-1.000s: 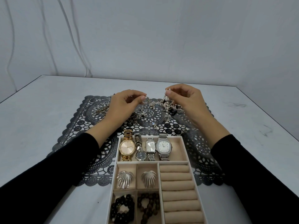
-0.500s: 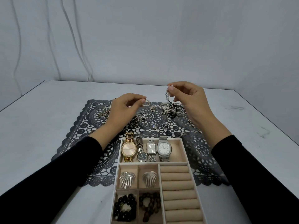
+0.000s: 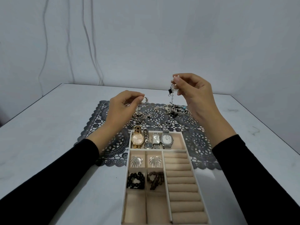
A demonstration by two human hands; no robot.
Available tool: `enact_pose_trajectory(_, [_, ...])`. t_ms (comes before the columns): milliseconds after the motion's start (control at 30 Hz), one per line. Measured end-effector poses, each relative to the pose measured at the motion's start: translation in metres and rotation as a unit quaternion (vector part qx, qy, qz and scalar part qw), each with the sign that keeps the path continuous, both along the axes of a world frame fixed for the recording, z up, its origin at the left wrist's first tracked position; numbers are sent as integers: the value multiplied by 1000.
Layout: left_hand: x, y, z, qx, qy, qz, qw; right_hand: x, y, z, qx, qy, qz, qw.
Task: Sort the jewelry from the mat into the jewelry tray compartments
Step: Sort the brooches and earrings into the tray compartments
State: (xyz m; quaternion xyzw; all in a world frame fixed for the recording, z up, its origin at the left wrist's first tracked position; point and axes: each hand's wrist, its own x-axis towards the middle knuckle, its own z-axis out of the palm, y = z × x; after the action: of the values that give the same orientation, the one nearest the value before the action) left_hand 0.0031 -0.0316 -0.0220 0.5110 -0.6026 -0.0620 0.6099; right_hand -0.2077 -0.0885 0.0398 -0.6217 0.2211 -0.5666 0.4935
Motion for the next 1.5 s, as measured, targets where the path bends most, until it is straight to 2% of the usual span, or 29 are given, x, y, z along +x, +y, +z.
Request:
enact_pose_trajectory(300, [-4,61,5,-30,-10,-21,999,-4,53,10,-18,-5,33,999])
enact_pose_trajectory(533, [-8,101,-5,-30,16,-55,998,-9,91,2,-17,2,65,998])
enact_pose_trajectory(933, [-15,125,-17,-11,5,-57,998,-12,111,-30,34,38,106,993])
enact_pose_trajectory(1100, [-13,125,-17,-12,11,-49,999,-8,109,-48,50,73,113,990])
enact_pose_trajectory(1300, [-14,123,-15,-17,32,-44,998,-15,108,-53,9,186,96,978])
enact_pose_trajectory(1500, [-16,124,-13,-31,37,-46,998,-18,110,-53,10,236,122,964])
